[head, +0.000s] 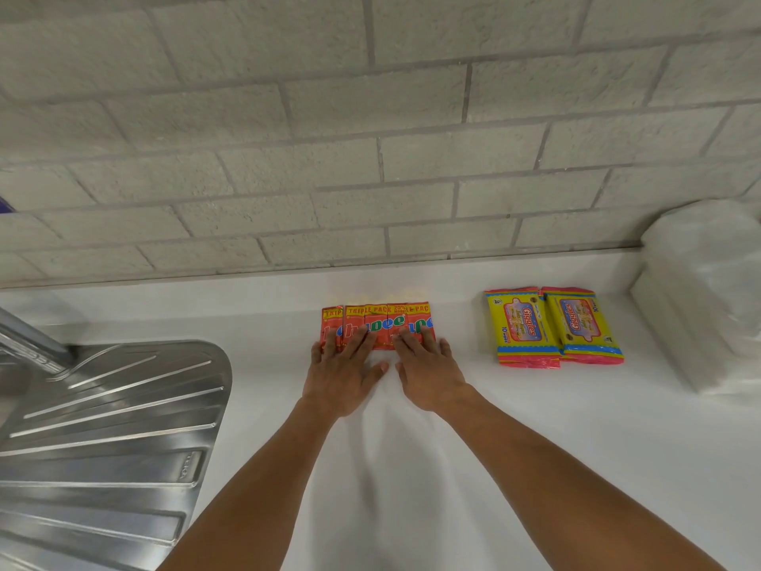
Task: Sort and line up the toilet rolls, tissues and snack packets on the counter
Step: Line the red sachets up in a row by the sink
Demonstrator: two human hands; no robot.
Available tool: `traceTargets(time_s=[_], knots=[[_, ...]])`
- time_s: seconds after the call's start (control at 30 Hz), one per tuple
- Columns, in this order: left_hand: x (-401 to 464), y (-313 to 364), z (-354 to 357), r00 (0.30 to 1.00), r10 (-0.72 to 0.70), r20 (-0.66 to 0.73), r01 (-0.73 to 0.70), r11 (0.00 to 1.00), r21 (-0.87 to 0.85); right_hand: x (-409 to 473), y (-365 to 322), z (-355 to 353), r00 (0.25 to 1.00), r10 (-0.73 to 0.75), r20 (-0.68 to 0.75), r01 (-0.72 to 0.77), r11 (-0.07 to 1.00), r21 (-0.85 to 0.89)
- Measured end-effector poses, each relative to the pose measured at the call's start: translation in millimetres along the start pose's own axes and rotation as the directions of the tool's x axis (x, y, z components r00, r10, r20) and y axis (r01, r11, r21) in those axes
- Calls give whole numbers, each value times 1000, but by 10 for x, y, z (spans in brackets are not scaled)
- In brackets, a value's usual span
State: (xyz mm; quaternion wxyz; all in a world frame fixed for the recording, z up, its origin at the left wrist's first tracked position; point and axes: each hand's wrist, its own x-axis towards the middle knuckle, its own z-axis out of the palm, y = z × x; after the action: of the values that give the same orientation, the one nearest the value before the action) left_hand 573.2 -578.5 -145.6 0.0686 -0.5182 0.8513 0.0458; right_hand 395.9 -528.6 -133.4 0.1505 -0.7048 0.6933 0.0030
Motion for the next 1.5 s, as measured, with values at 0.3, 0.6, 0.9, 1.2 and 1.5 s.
traceTargets(time_s=[0.3,0.6,0.9,1.2,1.5], knots=[[-17,-12,5,1000,2,-10,-2,1000,-3,-18,1,4,1000,0,-27,0,1000,31],[-142,-277,27,989,-138,-49,129,979,-160,-38,109,-15,989,110,-98,-102,991,83],[-143,-270,10,993,-116,2,115,987,-108,-30,127,15,989,148,-22,-147,988,48],[-161,-277,8,995,-95,-23,92,989,-119,-76,101,17,994,108,-32,-107,993,40],[-190,-343,91,982,-180,-58,163,961,-224,-90,122,34,990,133,-38,-133,991,24]])
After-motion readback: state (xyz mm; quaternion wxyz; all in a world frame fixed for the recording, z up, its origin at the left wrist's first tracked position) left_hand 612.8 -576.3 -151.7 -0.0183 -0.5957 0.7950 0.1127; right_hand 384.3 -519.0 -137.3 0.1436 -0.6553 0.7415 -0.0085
